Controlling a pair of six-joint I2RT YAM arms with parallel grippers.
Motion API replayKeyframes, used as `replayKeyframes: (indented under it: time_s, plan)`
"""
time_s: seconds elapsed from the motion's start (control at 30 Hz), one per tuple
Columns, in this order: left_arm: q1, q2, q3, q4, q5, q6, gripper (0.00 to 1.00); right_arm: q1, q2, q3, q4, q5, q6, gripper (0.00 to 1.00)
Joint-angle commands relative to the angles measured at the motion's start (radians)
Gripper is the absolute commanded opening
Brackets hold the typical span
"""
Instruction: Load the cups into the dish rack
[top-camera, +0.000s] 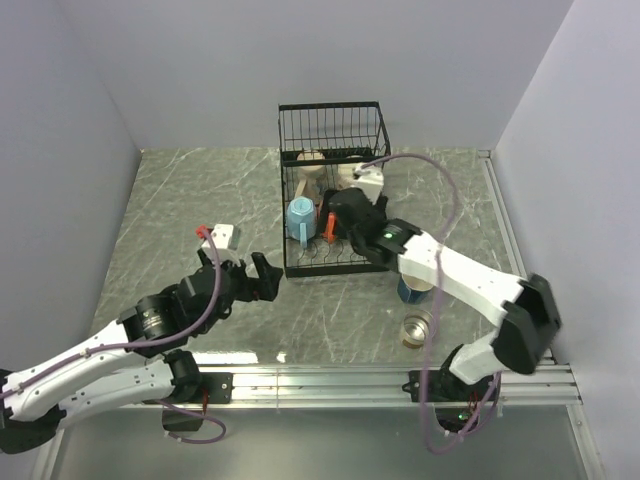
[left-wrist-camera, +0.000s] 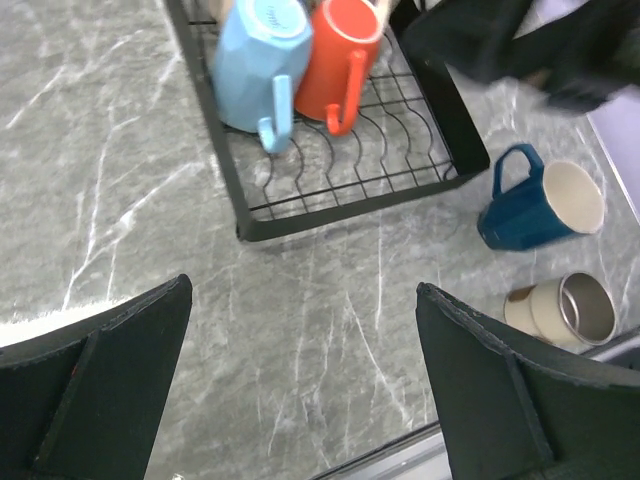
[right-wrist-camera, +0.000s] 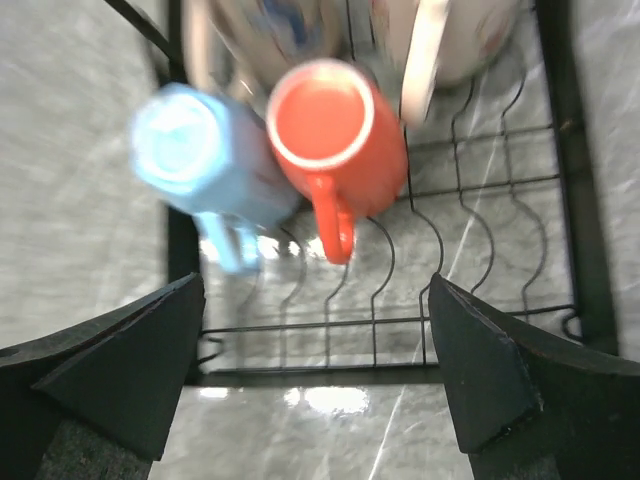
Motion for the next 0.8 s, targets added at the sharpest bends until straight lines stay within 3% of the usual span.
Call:
replayKeyframes:
  time_s: [0.0, 0.07, 0.27, 0.47, 0.6, 0.77]
  plan:
    - [-0.002, 0.074, 0.081, 0.075, 0.082, 0.108, 0.99, 0.007, -0.161, -0.001, -0.103, 0.056, -0.010, 1.00]
    - [-0.004, 0.152, 0.149, 0.065, 0.160, 0.137, 0.99, 0.008, -0.270, 0.000, -0.211, 0.079, 0.010, 1.00]
    - [-0.010, 0.610, 0.409, 0.052, 0.327, 0.104, 0.98, 0.004, -0.562, 0.017, -0.542, 0.185, 0.124, 1.00]
    - [-0.056, 0.997, 0.727, 0.017, 0.399, 0.081, 0.95, 0.005, -0.777, 0.106, -0.800, 0.208, 0.287, 1.00]
    - [-0.073, 1.169, 0.921, -0.030, 0.427, 0.058, 0.95, 0.004, -0.846, 0.166, -0.939, 0.220, 0.361, 1.00]
    - [-0.085, 1.286, 0.988, -0.023, 0.447, 0.029, 0.94, 0.005, -0.895, 0.243, -1.068, 0.243, 0.422, 1.00]
